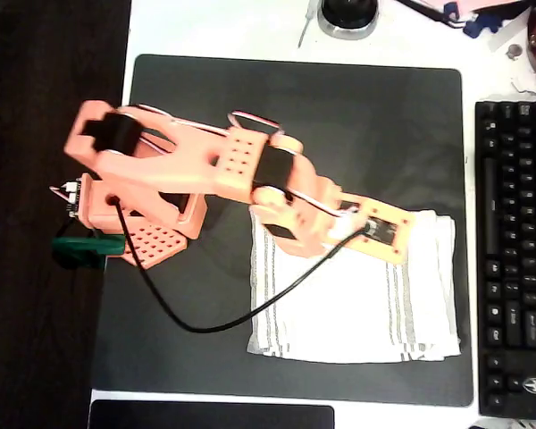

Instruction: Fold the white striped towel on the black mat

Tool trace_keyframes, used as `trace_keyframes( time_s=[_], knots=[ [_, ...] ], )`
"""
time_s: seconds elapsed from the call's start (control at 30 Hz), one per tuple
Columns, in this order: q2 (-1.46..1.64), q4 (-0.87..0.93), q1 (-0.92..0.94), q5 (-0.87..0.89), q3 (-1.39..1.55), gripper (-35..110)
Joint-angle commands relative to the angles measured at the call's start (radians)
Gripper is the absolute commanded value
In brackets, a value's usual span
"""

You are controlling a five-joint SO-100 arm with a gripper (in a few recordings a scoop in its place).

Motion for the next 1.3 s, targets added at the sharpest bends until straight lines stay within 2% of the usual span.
trace_keyframes(
  time_s=[0.0,0.17,0.37,0.6,0.77,0.97,1.1,1.27],
  knots=[
    [0.146,0.011,0.037,0.021,0.075,13],
    [0.241,0.071,0.189,0.02,0.268,12],
    [0.255,0.038,0.35,0.066,0.41,14],
    [0.232,-0.072,0.434,0.118,0.511,15],
    [0.175,-0.296,0.451,0.149,0.661,15],
    [0.064,-0.503,0.385,0.23,0.716,13],
    [0.06,-0.528,0.357,0.262,0.713,6],
    [0.097,-0.443,0.348,0.273,0.664,0]
  ],
)
